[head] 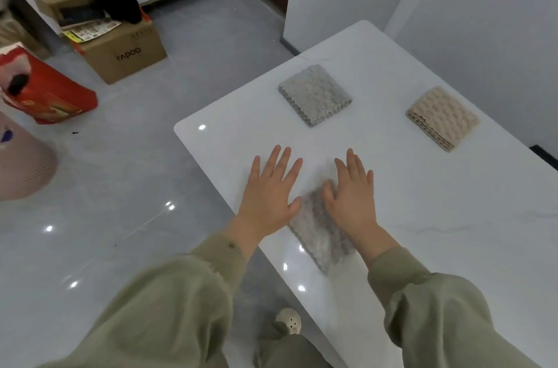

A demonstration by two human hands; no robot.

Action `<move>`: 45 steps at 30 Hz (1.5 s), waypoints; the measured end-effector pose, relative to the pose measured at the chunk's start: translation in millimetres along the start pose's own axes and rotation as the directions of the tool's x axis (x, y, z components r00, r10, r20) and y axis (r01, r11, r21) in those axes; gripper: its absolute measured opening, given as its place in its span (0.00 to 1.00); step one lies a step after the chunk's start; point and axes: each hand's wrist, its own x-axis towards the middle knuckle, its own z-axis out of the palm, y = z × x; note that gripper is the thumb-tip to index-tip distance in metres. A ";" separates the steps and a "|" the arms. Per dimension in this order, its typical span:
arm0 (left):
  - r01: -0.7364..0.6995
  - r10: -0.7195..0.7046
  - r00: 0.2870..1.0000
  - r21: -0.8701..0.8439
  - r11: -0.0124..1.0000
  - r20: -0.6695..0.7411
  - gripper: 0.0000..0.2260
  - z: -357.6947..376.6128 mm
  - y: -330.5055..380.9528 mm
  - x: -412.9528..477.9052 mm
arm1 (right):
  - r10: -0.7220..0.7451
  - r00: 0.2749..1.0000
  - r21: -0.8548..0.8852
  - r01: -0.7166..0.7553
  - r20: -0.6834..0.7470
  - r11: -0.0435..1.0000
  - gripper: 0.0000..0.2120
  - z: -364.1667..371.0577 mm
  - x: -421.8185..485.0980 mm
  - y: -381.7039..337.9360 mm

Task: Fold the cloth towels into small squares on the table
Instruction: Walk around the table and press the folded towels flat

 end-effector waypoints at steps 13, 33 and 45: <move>-0.264 0.233 0.961 0.246 0.933 0.146 0.34 -91.6 -211.9 58.3 | 0.341 0.937 -0.026 -0.343 -0.071 0.939 0.30 43.5 86.1 -210.2; -0.561 0.499 0.819 0.211 0.801 0.284 0.36 -117.3 -347.1 342.4 | 0.582 0.802 0.110 -0.572 -0.137 0.813 0.32 44.3 349.3 -258.6; -0.875 0.815 0.481 0.124 0.467 0.324 0.36 -109.0 -300.1 497.0 | 0.862 0.451 0.251 -0.829 -0.231 0.500 0.29 24.1 427.9 -222.9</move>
